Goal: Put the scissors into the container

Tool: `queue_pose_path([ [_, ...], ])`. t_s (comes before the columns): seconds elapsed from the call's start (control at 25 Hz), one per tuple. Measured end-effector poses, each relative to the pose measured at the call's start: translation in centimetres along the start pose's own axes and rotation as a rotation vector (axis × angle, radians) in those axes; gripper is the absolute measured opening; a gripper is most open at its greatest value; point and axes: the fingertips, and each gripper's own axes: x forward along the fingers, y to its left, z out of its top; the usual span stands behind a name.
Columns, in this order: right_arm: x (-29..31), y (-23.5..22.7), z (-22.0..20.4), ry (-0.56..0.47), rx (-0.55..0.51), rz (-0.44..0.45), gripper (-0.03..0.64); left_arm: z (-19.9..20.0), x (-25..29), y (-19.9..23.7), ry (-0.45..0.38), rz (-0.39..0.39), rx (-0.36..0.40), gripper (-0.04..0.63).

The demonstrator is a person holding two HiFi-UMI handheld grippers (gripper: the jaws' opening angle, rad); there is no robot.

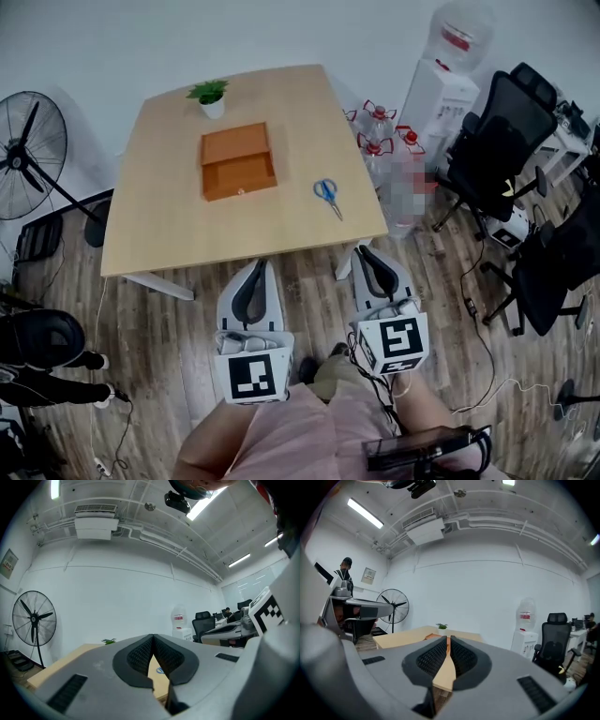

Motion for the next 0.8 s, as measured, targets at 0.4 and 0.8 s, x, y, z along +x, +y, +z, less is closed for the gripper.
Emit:
queue_pose_path([
  [0.4,6.2,-3.0,-2.4,0.06,0.031,-0.002,0.026,-3.0,7.0,0.5,0.068,-0.037,0.002,0.005],
  [0.8,17.5,-9.2,-1.3,0.062,0.06,0.031,0.028,-1.9,19.6,3.0,0.075,0.002,0.028,0.005],
])
